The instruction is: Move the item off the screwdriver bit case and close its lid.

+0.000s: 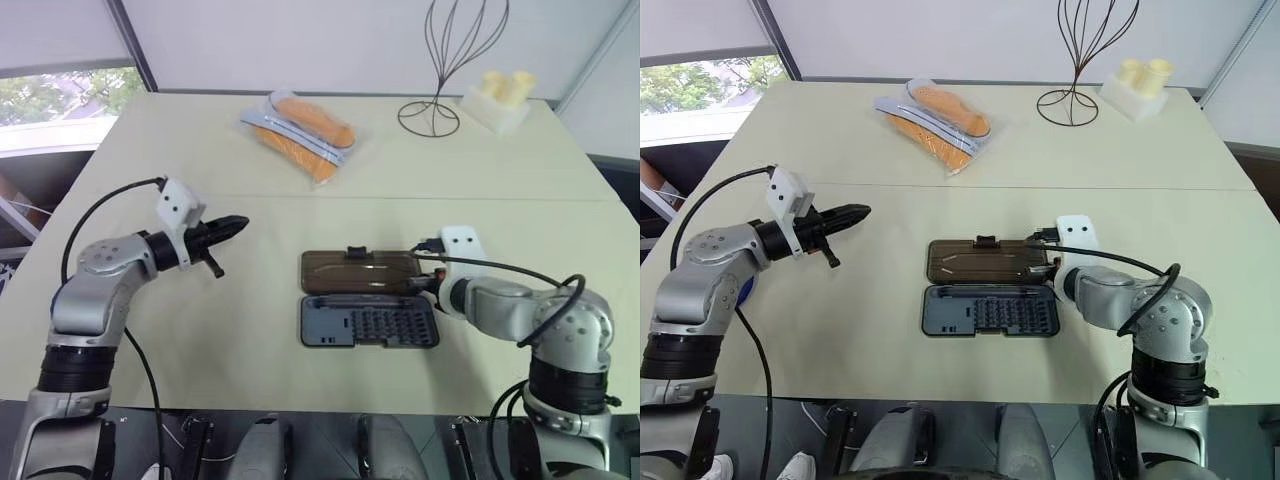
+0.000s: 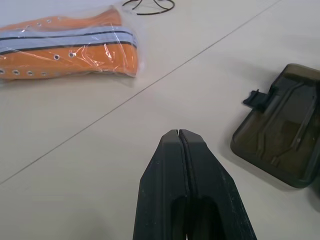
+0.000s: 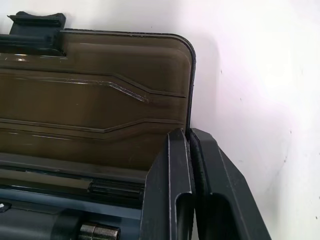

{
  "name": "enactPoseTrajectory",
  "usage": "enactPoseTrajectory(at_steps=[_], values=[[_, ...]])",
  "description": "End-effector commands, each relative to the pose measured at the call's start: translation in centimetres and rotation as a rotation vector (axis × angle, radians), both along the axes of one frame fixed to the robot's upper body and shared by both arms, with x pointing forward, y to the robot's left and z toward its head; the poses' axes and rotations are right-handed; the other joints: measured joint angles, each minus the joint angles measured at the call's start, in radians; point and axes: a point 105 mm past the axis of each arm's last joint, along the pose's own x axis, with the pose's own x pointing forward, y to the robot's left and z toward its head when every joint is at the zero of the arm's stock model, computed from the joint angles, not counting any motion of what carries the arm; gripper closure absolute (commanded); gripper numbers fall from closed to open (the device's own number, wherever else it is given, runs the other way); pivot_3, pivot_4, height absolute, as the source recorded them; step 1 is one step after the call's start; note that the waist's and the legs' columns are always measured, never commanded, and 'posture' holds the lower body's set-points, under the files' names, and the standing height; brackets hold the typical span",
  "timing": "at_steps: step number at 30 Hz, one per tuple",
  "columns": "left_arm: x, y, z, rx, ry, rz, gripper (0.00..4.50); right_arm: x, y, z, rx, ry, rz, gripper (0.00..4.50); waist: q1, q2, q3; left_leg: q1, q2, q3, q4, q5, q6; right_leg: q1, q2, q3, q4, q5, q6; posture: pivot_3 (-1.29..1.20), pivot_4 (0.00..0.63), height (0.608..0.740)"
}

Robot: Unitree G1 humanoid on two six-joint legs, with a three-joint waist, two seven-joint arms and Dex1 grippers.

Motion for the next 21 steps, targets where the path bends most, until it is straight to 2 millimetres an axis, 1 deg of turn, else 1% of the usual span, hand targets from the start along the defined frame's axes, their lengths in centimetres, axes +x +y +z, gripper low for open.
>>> enactPoseTrajectory(at_steps=[1,8,17,21], values=[[0.0,0.0,1.3,0.004,-0.054,-0.005,4.5,-0.8,-0.1,-0.7,-0.01,0.057,0.026,4.44,0.0,0.0,0.0,0.0,0.0,0.0,0.0,0.0,0.0,0.0,0.0,0.0,0.0,0.0,0.0,0.0,0.15,0.74],[0.0,0.1,1.3,0.006,-0.056,-0.005,4.5,-1.2,0.0,-0.6,-0.004,0.087,0.033,4.44,-0.001,0.0,0.0,0.0,0.0,0.0,0.0,0.0,0.0,0.0,0.0,0.0,0.0,0.0,0.0,0.0,0.15,0.74],[-0.1,0.1,1.3,0.008,-0.058,-0.007,4.5,-2.3,0.3,0.0,0.013,0.163,0.007,4.44,-0.003,0.0,0.0,0.0,0.001,0.001,0.0,0.0,0.001,0.0,0.0,0.0,-0.001,0.0,0.0,0.0,0.15,0.74],[-0.1,0.0,1.4,0.009,-0.06,-0.009,4.5,-2.4,0.6,0.3,0.008,0.161,0.023,4.44,-0.003,0.0,0.0,0.0,0.001,0.001,0.0,-0.001,0.001,0.0,0.0,0.0,-0.002,0.0,0.0,0.0,0.15,0.74]])
